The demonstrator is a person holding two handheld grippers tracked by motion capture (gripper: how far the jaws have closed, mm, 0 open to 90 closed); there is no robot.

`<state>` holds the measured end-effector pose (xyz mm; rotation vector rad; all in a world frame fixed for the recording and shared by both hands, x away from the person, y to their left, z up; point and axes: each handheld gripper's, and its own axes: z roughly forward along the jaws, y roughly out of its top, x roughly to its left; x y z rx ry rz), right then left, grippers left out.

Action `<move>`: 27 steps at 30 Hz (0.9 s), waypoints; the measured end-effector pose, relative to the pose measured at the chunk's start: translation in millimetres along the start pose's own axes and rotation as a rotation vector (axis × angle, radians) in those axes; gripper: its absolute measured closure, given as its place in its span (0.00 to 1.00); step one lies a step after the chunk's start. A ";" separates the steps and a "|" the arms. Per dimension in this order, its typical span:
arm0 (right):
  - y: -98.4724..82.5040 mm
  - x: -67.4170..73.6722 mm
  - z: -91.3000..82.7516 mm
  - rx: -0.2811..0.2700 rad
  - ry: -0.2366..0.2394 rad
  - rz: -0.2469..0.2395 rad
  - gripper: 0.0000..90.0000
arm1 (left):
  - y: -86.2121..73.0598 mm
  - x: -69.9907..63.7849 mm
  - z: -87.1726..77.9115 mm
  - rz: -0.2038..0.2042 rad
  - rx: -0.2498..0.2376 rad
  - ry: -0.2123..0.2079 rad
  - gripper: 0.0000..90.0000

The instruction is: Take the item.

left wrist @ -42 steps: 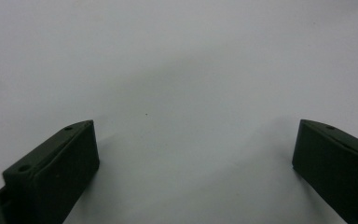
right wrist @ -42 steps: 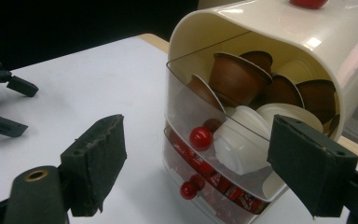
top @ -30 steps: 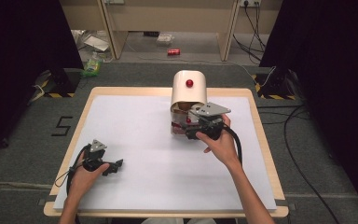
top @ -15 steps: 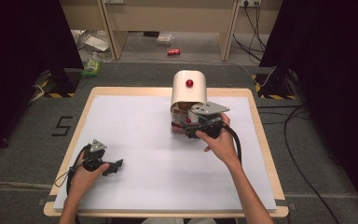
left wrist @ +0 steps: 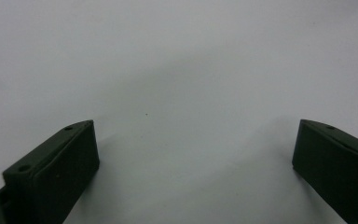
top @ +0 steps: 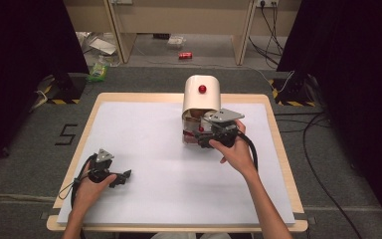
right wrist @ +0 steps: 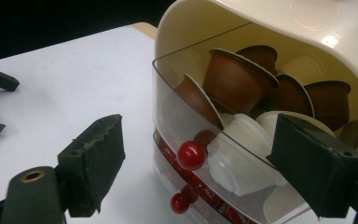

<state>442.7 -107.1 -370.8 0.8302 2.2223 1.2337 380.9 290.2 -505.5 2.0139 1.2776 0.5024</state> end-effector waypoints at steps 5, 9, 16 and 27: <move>0.1 1.4 -2.1 0.009 0.009 0.001 0.19 | 0.0 0.0 0.0 0.000 0.000 0.000 0.00; -0.4 3.0 -3.2 0.011 0.008 -0.011 0.19 | 0.0 0.1 0.0 0.000 0.000 -0.001 0.00; -2.9 9.2 -11.0 0.027 0.026 -0.029 0.19 | -0.1 -0.1 0.0 0.000 -0.001 0.000 0.00; -8.5 19.0 -22.8 0.039 0.042 -0.055 0.19 | -0.1 0.0 0.0 0.000 -0.001 0.000 0.00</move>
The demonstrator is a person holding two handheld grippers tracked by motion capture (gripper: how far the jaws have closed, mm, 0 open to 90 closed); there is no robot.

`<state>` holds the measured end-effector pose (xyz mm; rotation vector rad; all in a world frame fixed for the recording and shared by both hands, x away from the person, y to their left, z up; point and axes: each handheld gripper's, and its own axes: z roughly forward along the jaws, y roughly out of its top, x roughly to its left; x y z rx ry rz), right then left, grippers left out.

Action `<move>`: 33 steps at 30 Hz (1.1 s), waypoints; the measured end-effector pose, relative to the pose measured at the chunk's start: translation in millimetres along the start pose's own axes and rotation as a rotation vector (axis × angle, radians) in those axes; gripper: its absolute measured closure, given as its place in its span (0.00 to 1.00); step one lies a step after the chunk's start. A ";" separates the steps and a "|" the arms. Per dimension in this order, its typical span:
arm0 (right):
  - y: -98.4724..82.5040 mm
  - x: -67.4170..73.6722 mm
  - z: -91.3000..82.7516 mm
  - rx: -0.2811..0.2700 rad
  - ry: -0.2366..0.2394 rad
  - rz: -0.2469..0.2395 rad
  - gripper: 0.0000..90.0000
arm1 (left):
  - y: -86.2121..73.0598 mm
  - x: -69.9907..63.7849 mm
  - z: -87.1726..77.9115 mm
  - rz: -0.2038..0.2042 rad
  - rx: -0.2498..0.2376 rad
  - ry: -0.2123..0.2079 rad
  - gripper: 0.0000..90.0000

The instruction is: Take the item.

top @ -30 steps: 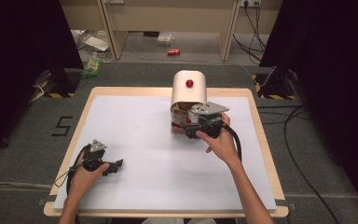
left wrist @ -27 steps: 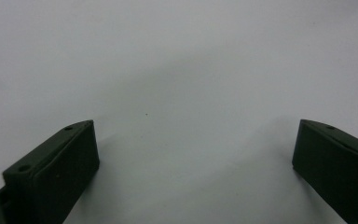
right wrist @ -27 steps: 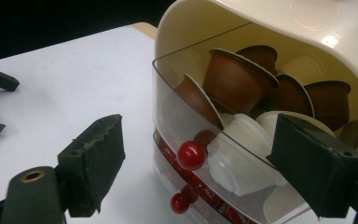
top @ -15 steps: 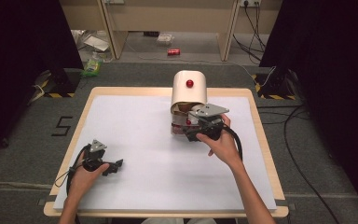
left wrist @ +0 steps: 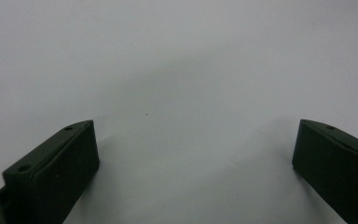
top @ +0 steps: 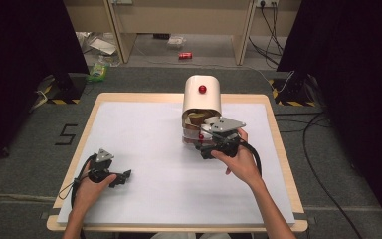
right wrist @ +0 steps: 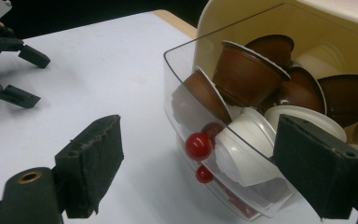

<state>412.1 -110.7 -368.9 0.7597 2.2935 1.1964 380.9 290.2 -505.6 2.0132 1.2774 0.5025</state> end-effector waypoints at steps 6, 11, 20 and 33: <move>-1.3 4.1 -3.7 0.011 0.005 -0.014 0.19 | 0.0 0.0 0.0 0.000 0.000 0.000 0.00; -2.5 6.2 -5.5 0.015 0.009 -0.019 0.19 | 0.0 0.0 0.0 0.000 0.000 0.000 0.00; -5.0 11.9 -10.6 0.028 0.020 -0.022 0.19 | 0.0 0.2 0.0 -0.002 -0.002 -0.002 0.00; 3.4 1.9 -15.8 -0.059 0.011 0.082 0.20 | 0.1 0.0 0.1 0.000 0.000 0.000 0.00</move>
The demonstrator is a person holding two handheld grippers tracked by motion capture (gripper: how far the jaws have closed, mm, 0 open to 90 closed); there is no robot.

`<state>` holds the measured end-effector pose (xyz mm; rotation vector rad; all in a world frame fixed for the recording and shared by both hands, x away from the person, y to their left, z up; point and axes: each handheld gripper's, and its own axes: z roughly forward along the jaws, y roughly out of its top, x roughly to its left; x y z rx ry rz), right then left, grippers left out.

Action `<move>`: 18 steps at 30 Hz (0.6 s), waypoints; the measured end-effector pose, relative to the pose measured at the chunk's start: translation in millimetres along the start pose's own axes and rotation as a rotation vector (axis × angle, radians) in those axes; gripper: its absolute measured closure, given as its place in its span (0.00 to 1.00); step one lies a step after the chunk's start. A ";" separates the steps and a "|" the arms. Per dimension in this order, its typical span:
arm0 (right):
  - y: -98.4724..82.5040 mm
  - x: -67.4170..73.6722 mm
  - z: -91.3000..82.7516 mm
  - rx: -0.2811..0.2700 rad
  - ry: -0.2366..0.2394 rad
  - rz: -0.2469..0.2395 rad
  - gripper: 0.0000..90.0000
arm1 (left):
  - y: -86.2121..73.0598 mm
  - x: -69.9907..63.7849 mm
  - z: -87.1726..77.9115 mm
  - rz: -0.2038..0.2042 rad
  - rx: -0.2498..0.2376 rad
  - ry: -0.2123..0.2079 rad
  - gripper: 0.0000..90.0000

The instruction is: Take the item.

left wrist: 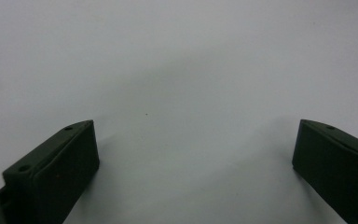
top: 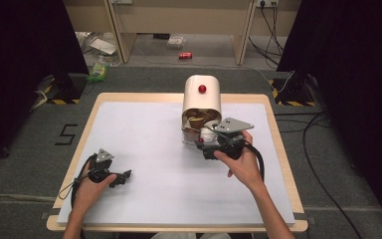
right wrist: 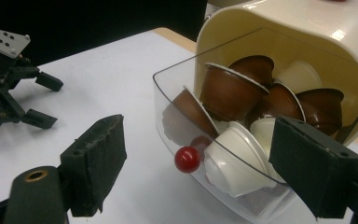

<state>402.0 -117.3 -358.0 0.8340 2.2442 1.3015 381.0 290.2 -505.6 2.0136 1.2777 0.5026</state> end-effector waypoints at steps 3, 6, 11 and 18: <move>3.5 0.1 0.9 0.001 -0.009 0.004 0.17 | 0.0 0.0 0.0 0.000 0.000 0.000 0.00; 8.3 -0.8 3.5 -0.010 -0.013 0.011 0.17 | 0.0 0.0 0.0 0.000 0.000 0.000 0.00; 14.5 -1.3 8.2 -0.020 -0.019 0.017 0.18 | 0.0 -0.1 0.0 0.000 0.001 0.000 0.00; 19.3 -0.6 13.7 -0.016 -0.023 0.019 0.19 | 0.0 -0.1 0.0 0.001 0.000 0.001 0.00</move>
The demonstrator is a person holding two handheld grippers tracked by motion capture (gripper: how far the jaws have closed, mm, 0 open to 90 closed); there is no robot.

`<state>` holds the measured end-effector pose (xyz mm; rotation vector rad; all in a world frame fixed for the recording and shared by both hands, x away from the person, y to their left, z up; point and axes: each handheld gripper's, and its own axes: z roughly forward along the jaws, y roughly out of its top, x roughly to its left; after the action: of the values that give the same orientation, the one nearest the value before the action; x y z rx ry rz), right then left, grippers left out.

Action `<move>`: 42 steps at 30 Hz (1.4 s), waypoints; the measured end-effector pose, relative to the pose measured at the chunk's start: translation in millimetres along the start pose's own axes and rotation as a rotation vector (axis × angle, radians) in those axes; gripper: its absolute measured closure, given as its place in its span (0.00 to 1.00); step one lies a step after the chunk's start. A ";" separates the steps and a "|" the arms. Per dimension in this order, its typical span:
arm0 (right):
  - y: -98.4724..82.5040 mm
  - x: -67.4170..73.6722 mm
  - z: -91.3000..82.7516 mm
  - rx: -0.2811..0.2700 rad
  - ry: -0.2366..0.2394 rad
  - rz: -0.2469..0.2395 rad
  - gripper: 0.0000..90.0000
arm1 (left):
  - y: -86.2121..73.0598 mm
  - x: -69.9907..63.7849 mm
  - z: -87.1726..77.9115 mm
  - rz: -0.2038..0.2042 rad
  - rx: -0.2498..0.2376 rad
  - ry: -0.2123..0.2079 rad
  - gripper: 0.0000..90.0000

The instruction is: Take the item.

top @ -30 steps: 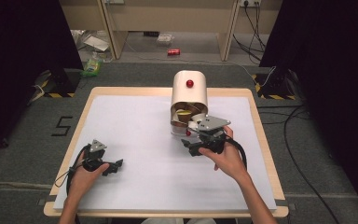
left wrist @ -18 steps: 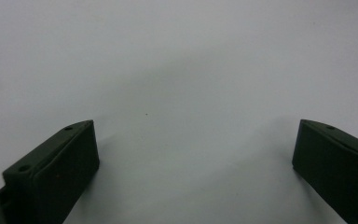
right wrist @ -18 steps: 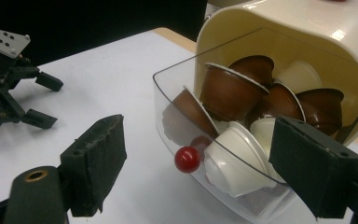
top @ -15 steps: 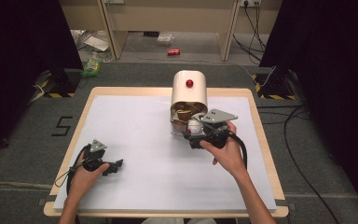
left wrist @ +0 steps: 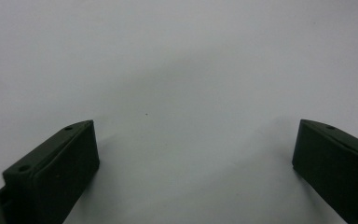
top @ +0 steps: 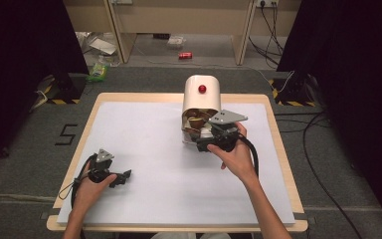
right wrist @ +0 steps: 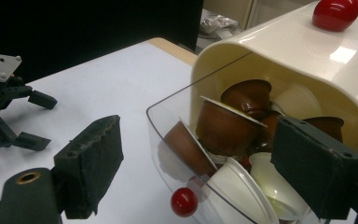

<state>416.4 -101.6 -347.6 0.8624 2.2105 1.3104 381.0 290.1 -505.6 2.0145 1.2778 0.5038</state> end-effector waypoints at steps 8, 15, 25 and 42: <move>-1.4 -2.0 5.0 0.020 -0.005 0.008 0.22 | 0.0 0.0 0.0 0.000 0.000 0.000 0.00; -1.8 -2.8 10.7 0.027 -0.008 0.018 0.23 | 0.0 0.0 0.0 0.000 0.000 0.000 0.00; 3.5 -6.2 19.7 0.012 -0.016 0.050 0.29 | 0.0 0.0 0.0 0.000 0.000 0.000 0.00; 12.2 -15.7 44.9 0.073 -0.099 0.128 0.35 | 0.0 0.0 0.0 0.000 0.000 0.000 0.00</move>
<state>459.7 -80.3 -356.8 1.0890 2.1687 1.2213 381.0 290.1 -505.6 2.0142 1.2776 0.5034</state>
